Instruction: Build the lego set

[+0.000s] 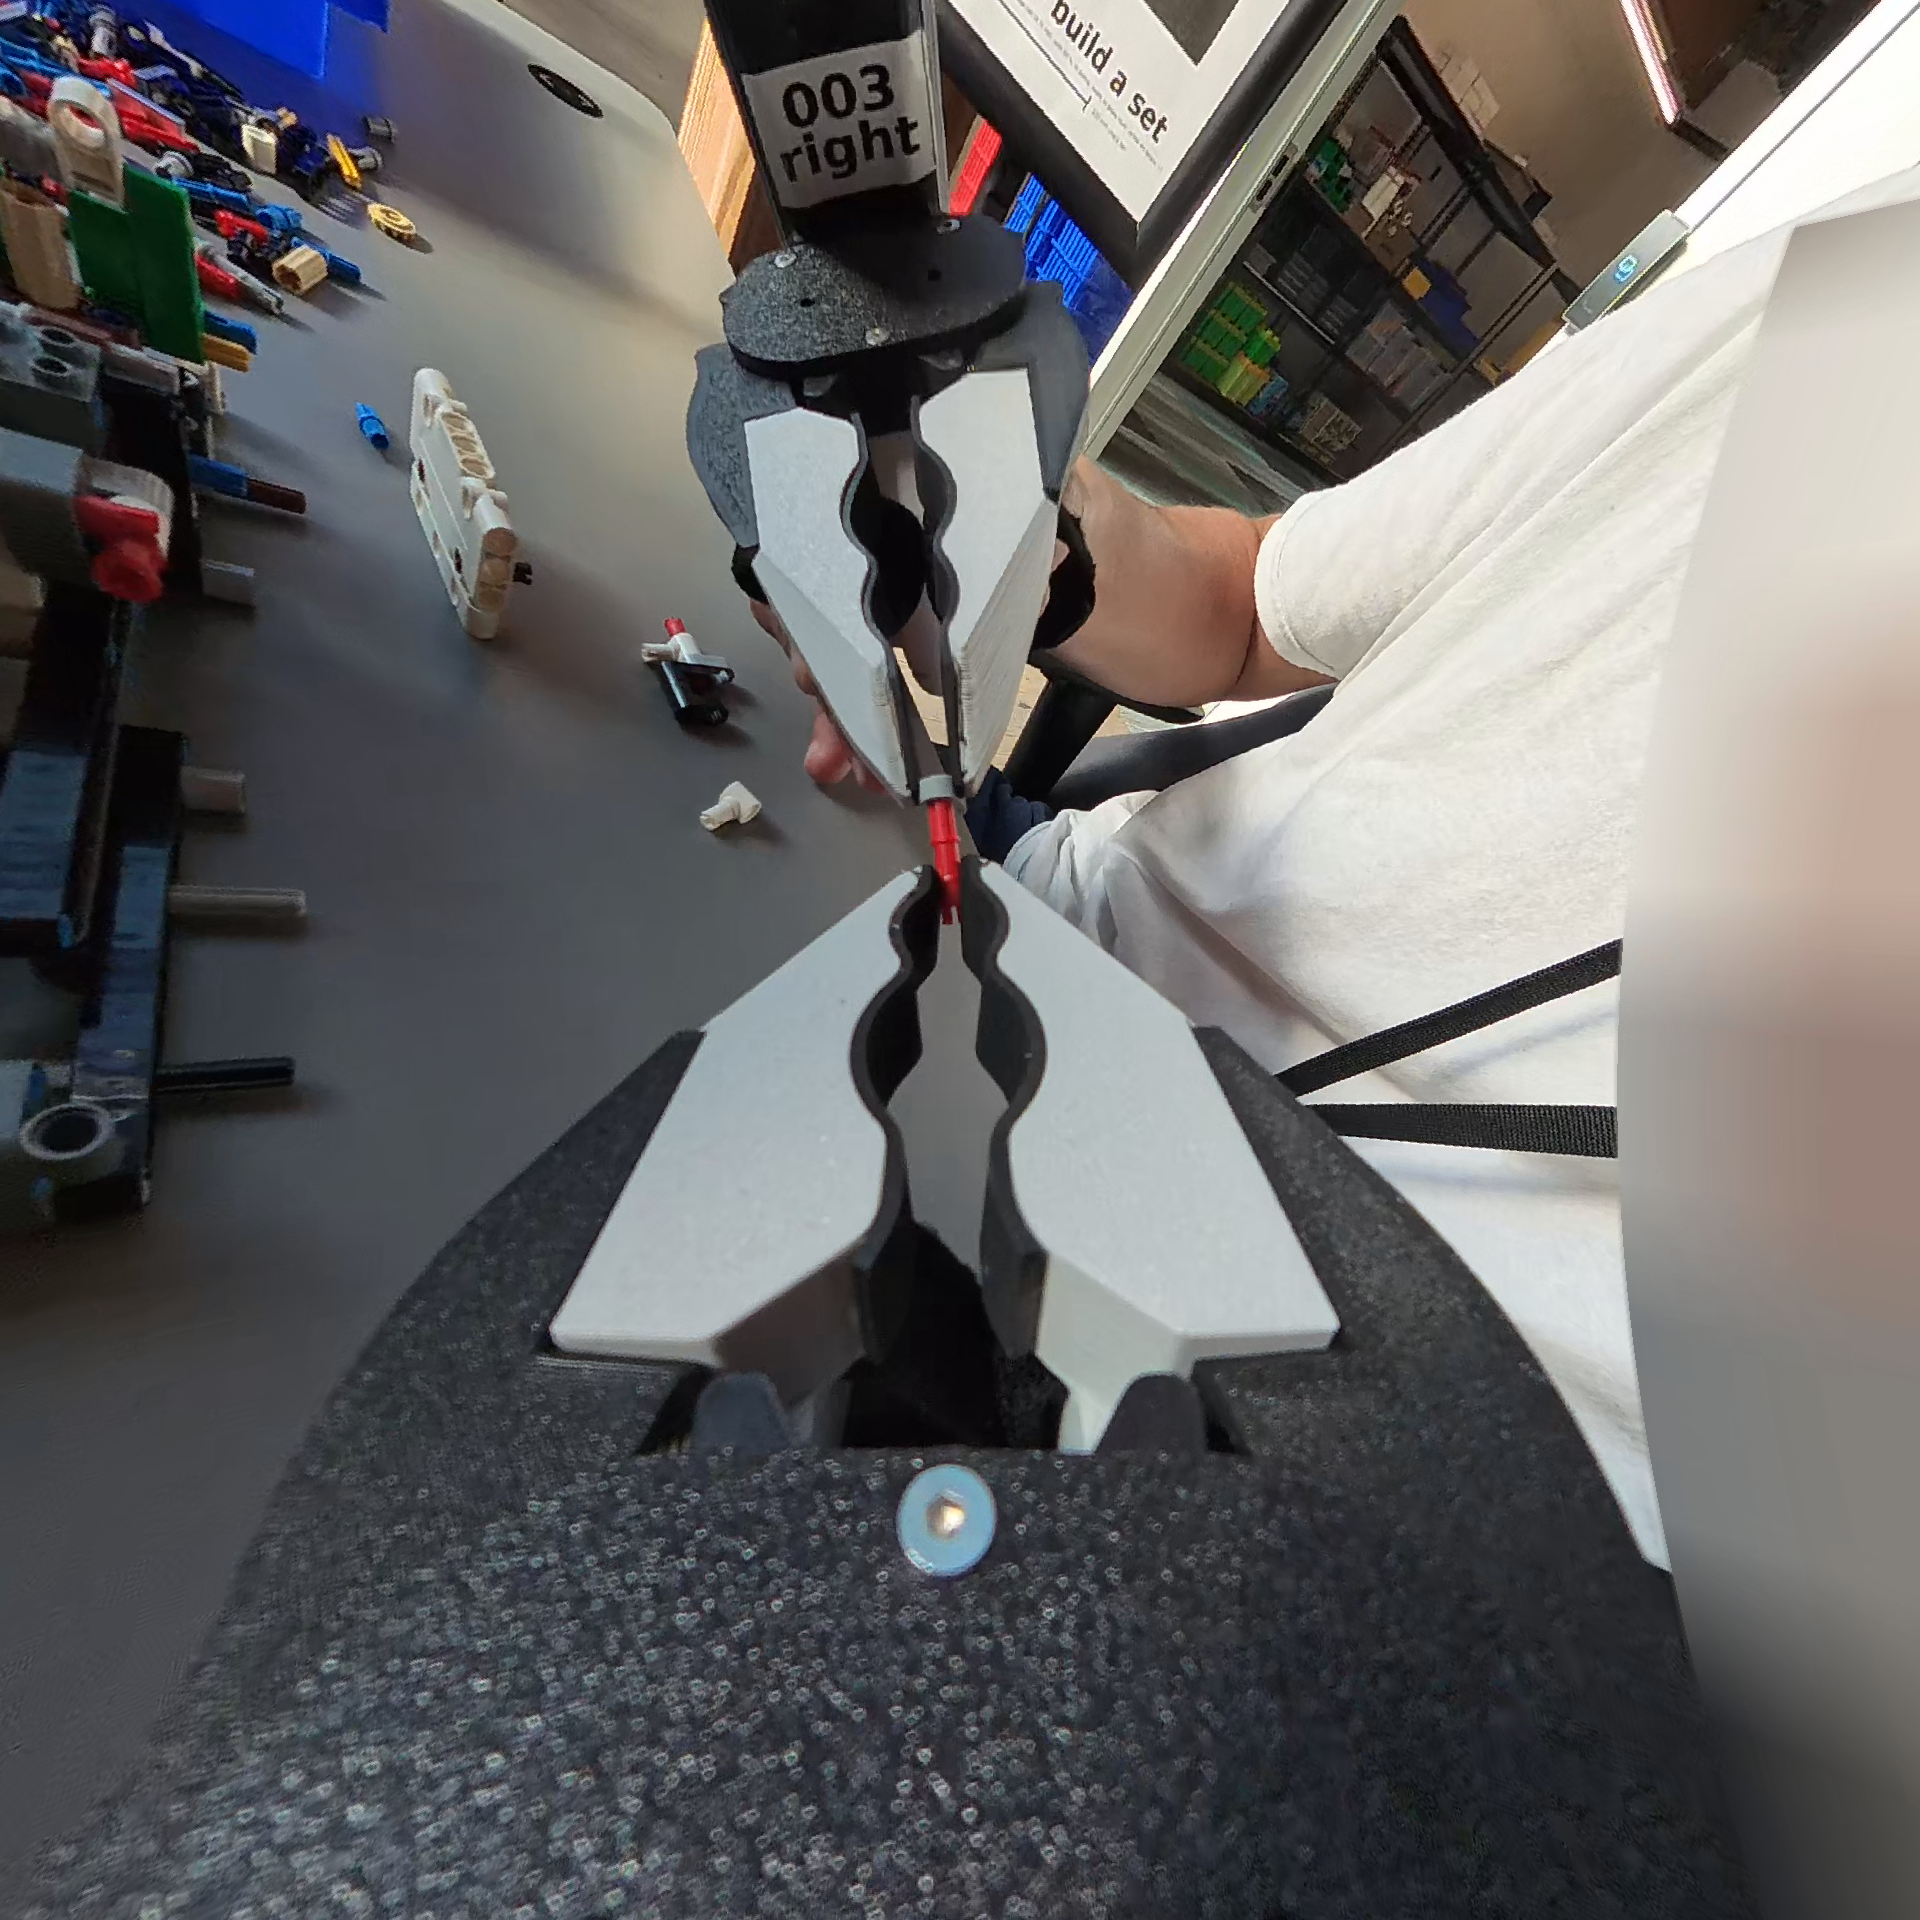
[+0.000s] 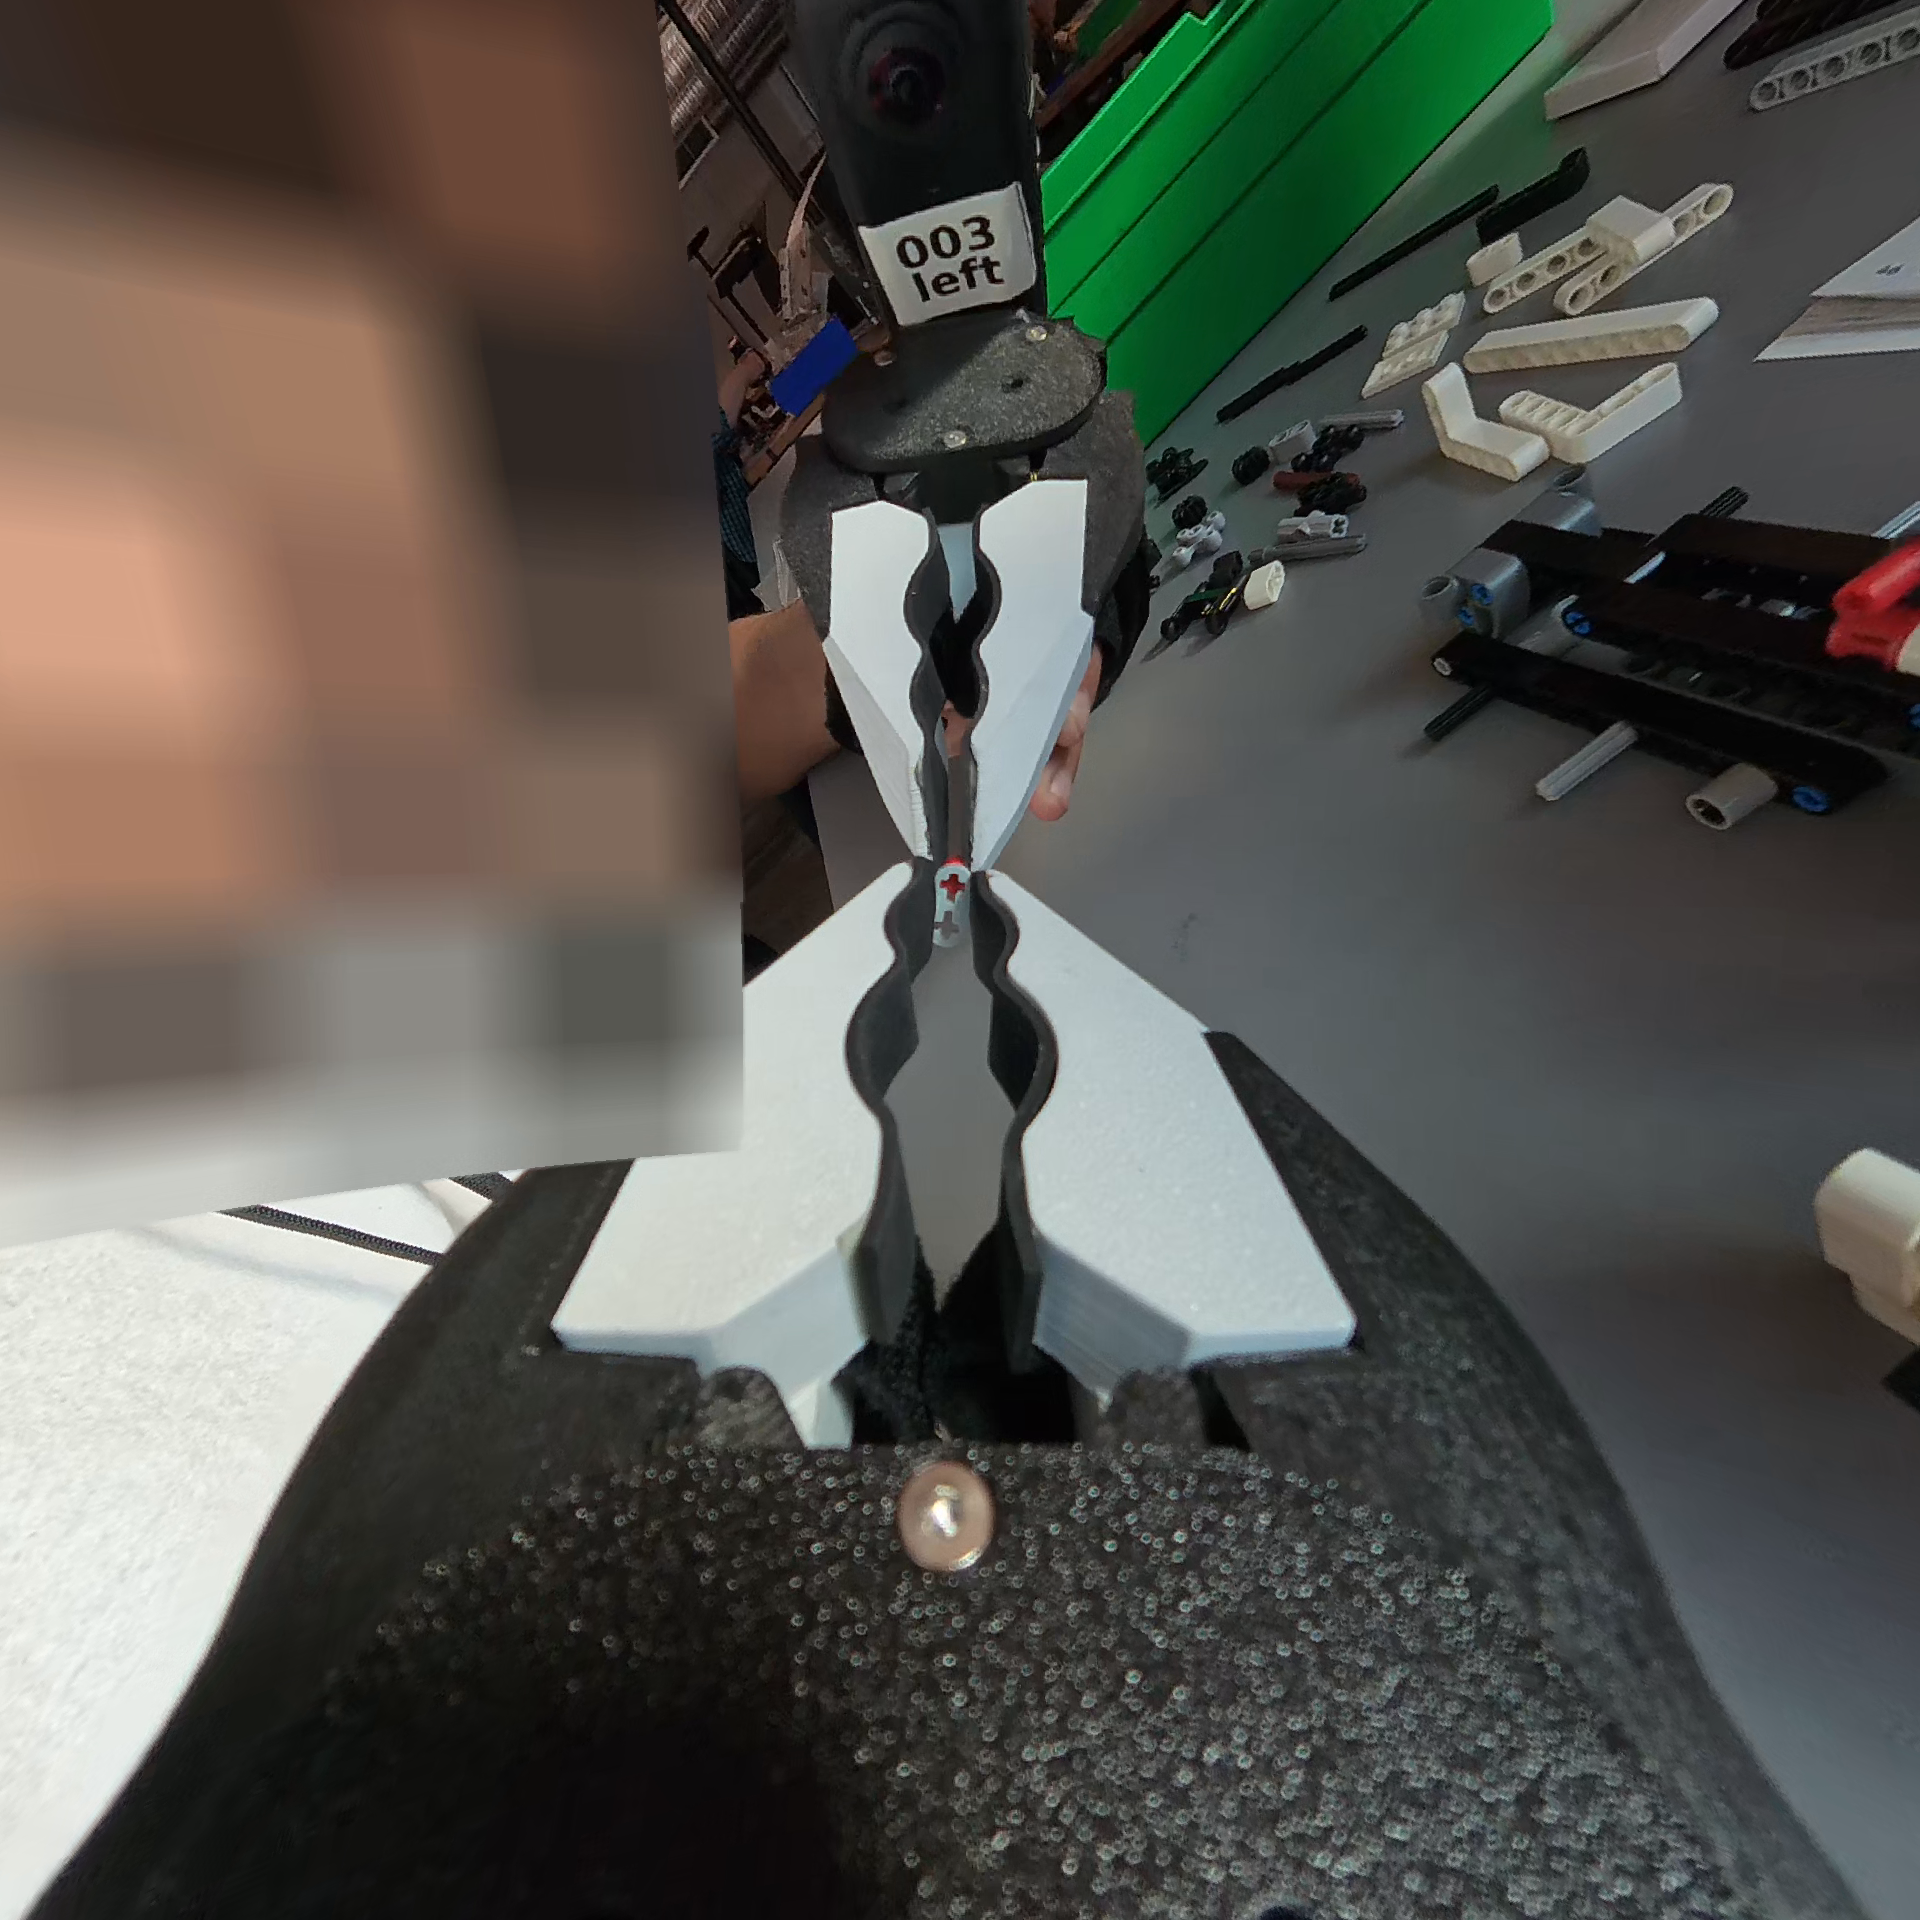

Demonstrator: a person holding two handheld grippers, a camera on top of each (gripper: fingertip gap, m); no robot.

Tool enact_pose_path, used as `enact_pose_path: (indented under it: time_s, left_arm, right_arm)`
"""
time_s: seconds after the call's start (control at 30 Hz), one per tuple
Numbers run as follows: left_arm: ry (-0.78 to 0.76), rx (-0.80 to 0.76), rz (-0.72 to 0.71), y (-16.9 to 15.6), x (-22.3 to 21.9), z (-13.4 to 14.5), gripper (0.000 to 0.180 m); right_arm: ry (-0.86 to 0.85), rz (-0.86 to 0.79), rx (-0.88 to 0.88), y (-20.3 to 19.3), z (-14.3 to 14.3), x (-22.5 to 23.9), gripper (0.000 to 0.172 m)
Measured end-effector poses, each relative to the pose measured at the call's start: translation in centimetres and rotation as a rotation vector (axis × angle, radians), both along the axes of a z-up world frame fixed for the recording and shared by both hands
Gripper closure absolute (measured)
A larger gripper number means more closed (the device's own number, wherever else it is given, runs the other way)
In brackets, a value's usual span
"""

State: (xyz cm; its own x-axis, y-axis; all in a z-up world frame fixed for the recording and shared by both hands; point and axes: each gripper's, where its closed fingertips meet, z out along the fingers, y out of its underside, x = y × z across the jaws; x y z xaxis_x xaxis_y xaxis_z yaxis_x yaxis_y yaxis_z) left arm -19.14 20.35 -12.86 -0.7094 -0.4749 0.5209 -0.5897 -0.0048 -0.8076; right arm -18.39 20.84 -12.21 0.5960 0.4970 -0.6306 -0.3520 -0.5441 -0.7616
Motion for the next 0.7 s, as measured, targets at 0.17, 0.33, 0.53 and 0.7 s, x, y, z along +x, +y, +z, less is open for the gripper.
enact_pose_path:
  time_s: [0.17,0.33,0.53,0.7]
  left_arm:
    - [0.034,-0.021,-0.006,0.12,0.01,-0.12,0.179]
    - [0.029,-0.016,-0.012,0.04,-0.07,-0.14,0.18]
    - [0.028,-0.02,-0.009,0.11,-0.01,-0.08,0.18]
    - [0.004,-0.022,0.004,0.17,0.12,0.19,0.18]
  right_arm:
    - [-0.02,-0.007,-0.011,0.13,-0.28,-0.01,0.167]
    - [-0.02,-0.004,-0.02,0.09,-0.37,-0.13,0.167]
    - [-0.022,-0.007,-0.015,0.11,-0.36,-0.15,0.167]
    - [0.023,-0.046,-0.001,0.35,0.16,-0.08,0.167]
